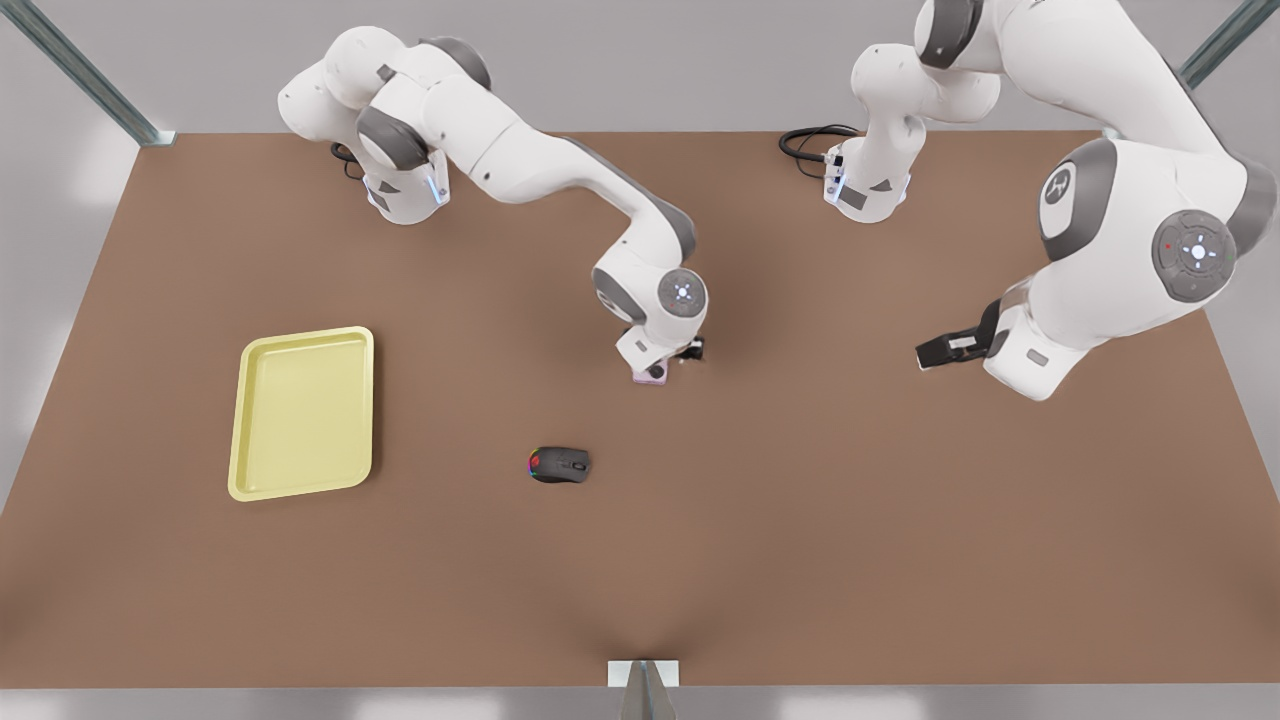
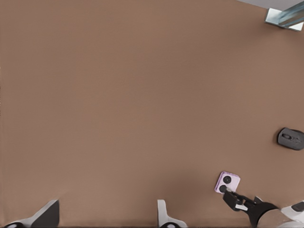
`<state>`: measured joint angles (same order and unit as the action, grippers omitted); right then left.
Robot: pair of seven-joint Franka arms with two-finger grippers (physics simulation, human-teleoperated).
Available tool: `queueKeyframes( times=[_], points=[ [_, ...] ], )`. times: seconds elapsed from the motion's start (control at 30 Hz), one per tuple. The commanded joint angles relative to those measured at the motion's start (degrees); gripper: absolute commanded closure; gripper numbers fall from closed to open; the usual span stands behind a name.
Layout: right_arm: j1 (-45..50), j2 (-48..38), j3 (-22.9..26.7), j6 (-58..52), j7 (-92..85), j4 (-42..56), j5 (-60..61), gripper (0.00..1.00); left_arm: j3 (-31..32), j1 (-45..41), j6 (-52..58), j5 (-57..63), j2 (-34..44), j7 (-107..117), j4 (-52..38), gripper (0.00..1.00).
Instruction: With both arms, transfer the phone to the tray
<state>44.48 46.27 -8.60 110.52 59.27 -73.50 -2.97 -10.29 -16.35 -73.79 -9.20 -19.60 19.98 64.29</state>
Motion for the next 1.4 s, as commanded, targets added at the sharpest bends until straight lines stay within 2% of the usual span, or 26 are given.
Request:
queueKeyframes(
  times=[0.0,0.03,0.07,0.13,0.23,0.63,0.77,1.37],
  points=[
    [-1.24,-3.02,-0.01,7.42,18.78,-6.11,0.16,0.00,-0.08,0.01,-0.81,2.16,4.38,-13.29,7.31,0.00],
    [-1.94,-4.70,-0.01,12.26,17.37,-10.43,0.25,0.00,1.58,0.62,-12.59,4.27,15.36,-18.64,23.84,0.00],
    [-1.68,-4.00,-0.10,14.98,17.19,-10.52,0.25,0.00,8.79,8.53,-17.00,4.63,18.19,-21.65,28.70,0.00],
    [-1.33,-2.77,-0.10,19.82,13.86,-12.02,0.25,0.00,8.88,8.53,-17.44,4.28,15.73,-20.94,25.53,0.00],
    [-1.50,-1.45,-1.24,23.95,8.76,-11.93,0.25,0.00,8.80,8.53,-16.65,4.54,16.08,-21.38,25.62,0.00],
    [-2.21,-0.30,-1.77,23.07,-9.52,-13.86,0.07,0.00,8.71,8.53,-16.03,4.63,16.26,-21.73,25.62,0.00],
    [-2.29,-0.22,-1.77,19.56,-15.06,-14.21,0.07,0.00,8.71,8.53,-16.03,4.63,16.26,-21.73,25.62,0.00],
    [-2.12,2.16,-1.86,20.97,-14.71,-14.56,0.25,0.01,9.24,8.53,-15.94,4.63,16.43,-21.12,25.09,0.00]
  ],
)
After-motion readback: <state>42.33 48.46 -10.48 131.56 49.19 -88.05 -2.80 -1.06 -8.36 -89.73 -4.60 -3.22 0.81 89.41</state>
